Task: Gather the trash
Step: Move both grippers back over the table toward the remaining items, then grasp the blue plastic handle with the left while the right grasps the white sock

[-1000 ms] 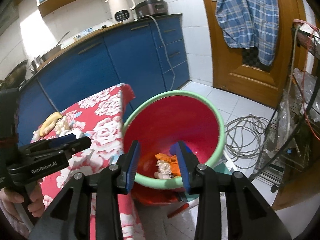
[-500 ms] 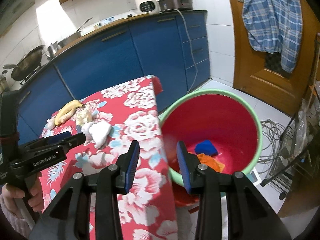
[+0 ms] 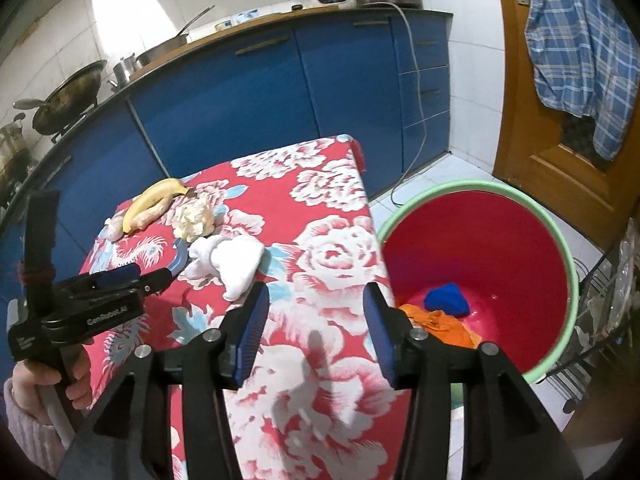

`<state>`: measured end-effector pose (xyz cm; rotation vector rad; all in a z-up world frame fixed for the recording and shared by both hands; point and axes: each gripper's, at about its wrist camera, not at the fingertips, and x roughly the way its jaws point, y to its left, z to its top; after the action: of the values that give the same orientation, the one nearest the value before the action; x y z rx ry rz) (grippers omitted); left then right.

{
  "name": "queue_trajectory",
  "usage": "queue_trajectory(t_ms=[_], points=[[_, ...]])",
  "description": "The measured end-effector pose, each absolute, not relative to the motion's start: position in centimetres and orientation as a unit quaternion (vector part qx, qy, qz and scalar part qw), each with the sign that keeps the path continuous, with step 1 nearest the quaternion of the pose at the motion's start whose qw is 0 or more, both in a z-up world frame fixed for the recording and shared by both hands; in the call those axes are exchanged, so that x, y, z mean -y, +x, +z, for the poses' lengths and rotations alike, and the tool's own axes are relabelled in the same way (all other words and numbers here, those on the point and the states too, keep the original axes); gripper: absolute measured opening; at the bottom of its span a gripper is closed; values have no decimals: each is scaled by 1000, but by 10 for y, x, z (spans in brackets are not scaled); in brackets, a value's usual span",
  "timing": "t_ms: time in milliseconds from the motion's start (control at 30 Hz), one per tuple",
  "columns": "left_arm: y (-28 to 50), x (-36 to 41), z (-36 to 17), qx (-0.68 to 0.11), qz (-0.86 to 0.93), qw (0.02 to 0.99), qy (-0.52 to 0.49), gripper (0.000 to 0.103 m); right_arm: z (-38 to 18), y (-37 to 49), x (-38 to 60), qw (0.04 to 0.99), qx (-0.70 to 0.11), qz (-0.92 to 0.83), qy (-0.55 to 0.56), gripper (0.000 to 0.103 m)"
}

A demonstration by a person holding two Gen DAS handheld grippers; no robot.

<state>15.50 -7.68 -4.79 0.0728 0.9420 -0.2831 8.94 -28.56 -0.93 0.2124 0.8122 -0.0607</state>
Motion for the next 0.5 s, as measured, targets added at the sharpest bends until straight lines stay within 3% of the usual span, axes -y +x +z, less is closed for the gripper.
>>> queue_trajectory(t_ms=[67, 400, 500], points=[[161, 72, -55, -460, -127, 878, 28, 59, -12, 95, 281, 911, -399, -28, 100, 61], [171, 65, -71, -464, -122, 877, 20, 58, -26, 127, 261, 900, -425, -11, 97, 61], [172, 68, -71, -455, -123, 882, 32, 43, -29, 135, 257, 896, -431, -5, 102, 61]])
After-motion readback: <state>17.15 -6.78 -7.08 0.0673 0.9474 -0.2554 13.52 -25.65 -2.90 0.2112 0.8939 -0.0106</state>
